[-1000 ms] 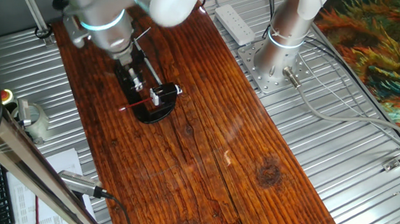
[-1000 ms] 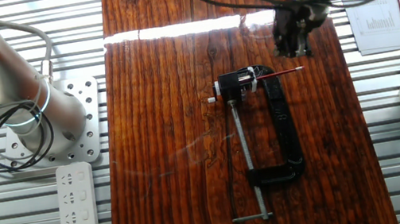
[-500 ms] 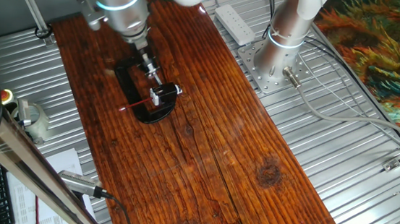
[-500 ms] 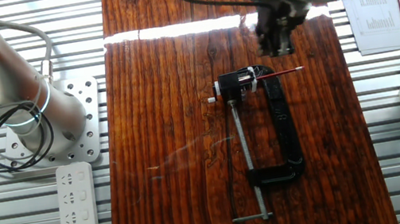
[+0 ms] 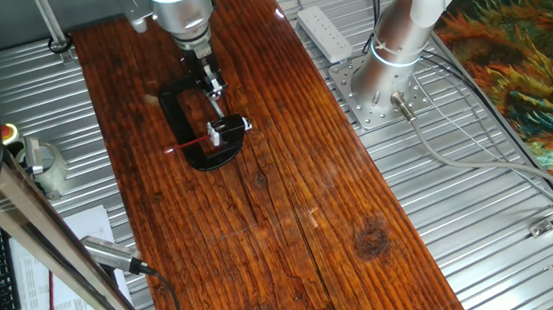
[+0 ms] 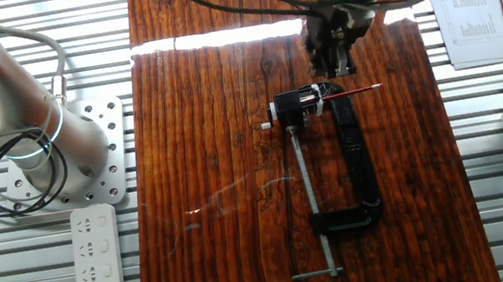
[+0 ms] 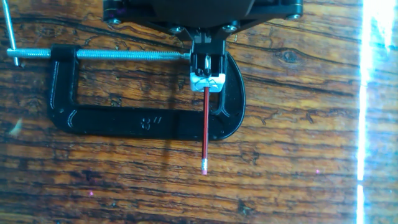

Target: Insert the pencil into the pencil sharpener

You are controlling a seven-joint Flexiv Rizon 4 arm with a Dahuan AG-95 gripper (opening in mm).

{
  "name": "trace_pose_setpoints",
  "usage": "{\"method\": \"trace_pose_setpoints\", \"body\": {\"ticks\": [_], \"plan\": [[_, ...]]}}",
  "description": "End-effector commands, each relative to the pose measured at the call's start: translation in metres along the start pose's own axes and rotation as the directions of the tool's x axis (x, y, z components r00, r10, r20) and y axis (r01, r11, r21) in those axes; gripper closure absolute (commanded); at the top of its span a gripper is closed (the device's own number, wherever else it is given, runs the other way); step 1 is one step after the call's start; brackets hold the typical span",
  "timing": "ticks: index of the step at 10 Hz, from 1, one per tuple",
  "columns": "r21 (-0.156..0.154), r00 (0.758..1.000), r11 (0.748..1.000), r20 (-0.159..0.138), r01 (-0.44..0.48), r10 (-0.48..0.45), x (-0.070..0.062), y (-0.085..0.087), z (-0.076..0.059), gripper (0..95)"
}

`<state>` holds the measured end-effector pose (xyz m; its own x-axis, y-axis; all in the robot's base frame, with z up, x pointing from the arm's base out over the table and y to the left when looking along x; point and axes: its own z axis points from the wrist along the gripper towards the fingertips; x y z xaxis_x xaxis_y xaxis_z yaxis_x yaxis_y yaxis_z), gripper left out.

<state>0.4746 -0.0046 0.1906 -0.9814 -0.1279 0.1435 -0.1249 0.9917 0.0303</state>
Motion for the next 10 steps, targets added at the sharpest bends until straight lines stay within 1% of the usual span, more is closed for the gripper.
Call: {"method": "trace_pose_setpoints", "body": {"ticks": [1, 2, 3, 4, 5, 7, 10], "plan": [[0.000, 1.000, 1.000, 0.003, -0.016, 0.016, -0.001, 0.000, 0.000, 95.0], [0.001, 0.999, 0.999, 0.000, -0.037, 0.037, 0.001, -0.001, 0.000, 95.0], [0.008, 0.999, 0.999, 0.000, -0.050, 0.050, 0.003, -0.002, -0.001, 95.0], [0.043, 0.998, 0.997, 0.000, -0.059, 0.059, 0.005, -0.004, -0.003, 95.0], [0.073, 0.999, 0.996, 0.000, -0.046, 0.046, 0.007, -0.006, -0.003, 95.0], [0.076, 0.999, 0.996, 0.001, -0.052, 0.053, 0.005, -0.009, -0.002, 95.0], [0.069, 0.999, 0.997, 0.005, -0.046, 0.046, 0.003, -0.012, 0.000, 95.0]]}}
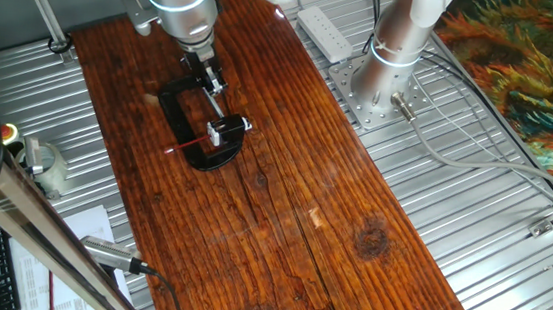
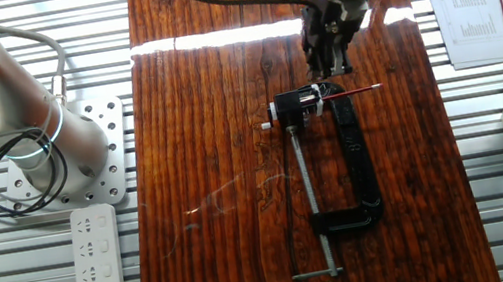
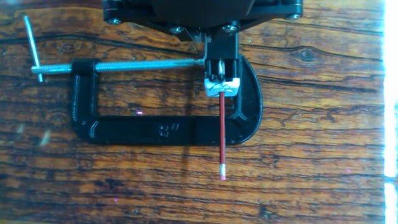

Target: Insert the pencil into the pencil sharpener

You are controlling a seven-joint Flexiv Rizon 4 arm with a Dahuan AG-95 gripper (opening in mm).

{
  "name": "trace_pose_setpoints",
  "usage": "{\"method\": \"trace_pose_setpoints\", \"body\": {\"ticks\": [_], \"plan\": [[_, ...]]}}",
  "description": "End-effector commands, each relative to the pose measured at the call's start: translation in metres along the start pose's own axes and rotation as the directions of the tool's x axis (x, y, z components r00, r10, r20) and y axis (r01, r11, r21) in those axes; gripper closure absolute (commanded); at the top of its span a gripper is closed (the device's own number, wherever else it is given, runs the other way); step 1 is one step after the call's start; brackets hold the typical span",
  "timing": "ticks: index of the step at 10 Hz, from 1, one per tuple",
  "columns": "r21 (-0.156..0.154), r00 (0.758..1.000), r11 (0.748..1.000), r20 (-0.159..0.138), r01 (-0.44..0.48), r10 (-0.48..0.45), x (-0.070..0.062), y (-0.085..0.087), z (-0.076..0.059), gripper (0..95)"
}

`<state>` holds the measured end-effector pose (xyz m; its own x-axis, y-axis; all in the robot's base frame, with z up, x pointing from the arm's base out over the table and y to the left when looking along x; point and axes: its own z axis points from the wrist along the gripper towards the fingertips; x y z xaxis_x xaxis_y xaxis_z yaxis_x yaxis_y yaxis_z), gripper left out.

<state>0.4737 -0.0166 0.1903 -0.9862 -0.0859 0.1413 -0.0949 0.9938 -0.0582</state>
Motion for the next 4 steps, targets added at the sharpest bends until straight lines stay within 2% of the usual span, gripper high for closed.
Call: {"method": "trace_pose_setpoints", "body": {"ticks": [1, 4], "plan": [[-0.015, 1.000, 1.000, 0.001, 0.000, 0.000, 0.0008, 0.0000, -0.0007, 95.0], [-0.023, 1.000, 1.000, 0.001, 0.006, -0.006, 0.0008, 0.0000, -0.0007, 95.0]]}}
